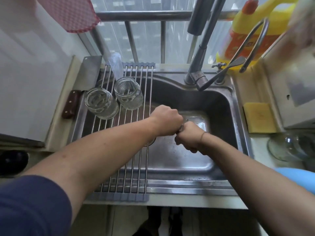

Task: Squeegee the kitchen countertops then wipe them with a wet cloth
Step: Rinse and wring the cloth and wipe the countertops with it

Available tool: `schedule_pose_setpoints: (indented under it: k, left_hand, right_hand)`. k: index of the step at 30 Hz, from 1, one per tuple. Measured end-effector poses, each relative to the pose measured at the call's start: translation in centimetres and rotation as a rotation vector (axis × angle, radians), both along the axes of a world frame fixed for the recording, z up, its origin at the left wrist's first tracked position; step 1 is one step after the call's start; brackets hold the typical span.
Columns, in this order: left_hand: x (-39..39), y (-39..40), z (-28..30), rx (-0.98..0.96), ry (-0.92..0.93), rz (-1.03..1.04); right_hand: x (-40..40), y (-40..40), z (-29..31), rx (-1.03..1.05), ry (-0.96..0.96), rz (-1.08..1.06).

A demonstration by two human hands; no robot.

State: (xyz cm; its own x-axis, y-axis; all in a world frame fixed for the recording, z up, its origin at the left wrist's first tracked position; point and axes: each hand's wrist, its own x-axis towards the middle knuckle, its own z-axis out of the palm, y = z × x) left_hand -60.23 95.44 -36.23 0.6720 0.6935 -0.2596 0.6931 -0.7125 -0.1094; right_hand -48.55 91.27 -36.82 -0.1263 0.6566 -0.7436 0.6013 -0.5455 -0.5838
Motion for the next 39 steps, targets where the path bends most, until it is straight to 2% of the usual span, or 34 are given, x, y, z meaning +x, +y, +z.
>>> schedule_pose_setpoints:
  k: [2,5,8,10,11,14,17,20,22,25,28,31,33,36,38,39]
  left_hand:
    - [-0.3,0.1,-0.3,0.054,-0.071,-0.036]
    - [-1.2,-0.3,-0.8,0.032,-0.295,-0.09]
    - [-2.9,-0.2,-0.7,-0.028,-0.396,-0.199]
    - [-3.9,-0.2,0.0,-0.057,-0.464,-0.192]
    - [-4.2,-0.5,0.2,-0.102,-0.535,-0.125]
    - [-3.3,-2.0,0.9,-0.428,-0.861,0.282]
    - [-1.1,-3.0,2.5,-0.771,-1.165,0.687]
    - [0.6,-3.9,4.4,-1.212,-1.172,1.022]
    - [1.3,-4.5,5.2,-1.302,-1.109,1.118]
    - [2.1,-4.6,5.9,-1.174,-1.072,1.131]
    - [2.4,-4.3,6.1,-0.952,-1.121,1.079]
    - [2.5,-3.8,5.7,-0.629,-1.143,0.967]
    - [2.1,-3.5,5.2,-0.371,-1.093,0.819]
    - [1.5,-3.6,4.2,-0.076,-0.876,0.591]
    - [1.5,-4.0,3.6,0.127,-0.733,0.507]
    - [1.7,-4.0,3.4,0.184,-0.713,0.494]
  right_hand:
    - [0.7,0.0,0.9,-0.151,0.196,-0.044]
    - [2.2,0.1,1.7,-0.352,0.365,-0.083]
    - [3.5,0.2,1.5,-0.361,0.543,-0.327]
    - [3.9,-0.8,1.4,-0.168,0.572,-0.395]
    - [3.9,-1.5,1.1,-0.033,0.526,-0.418]
    - [3.0,-4.1,0.7,0.539,0.263,-0.417]
    - [2.4,-5.1,0.2,1.03,0.146,-0.152]
    - [2.4,-4.2,0.5,1.2,-0.017,-0.031]
    - [2.5,-3.0,1.3,1.298,-0.234,0.019]
    - [2.5,-1.9,2.5,1.333,-0.455,0.039]
    - [2.0,-1.3,3.0,1.229,-0.417,-0.037]
    - [1.1,-0.6,4.4,1.032,-0.273,-0.115]
    - [0.8,-0.3,5.2,0.794,-0.11,-0.26]
    - [0.6,-1.1,5.9,0.272,0.244,-0.477]
    - [1.0,-1.6,5.7,0.091,0.329,-0.463]
    - [1.4,-1.8,5.6,0.072,0.35,-0.462]
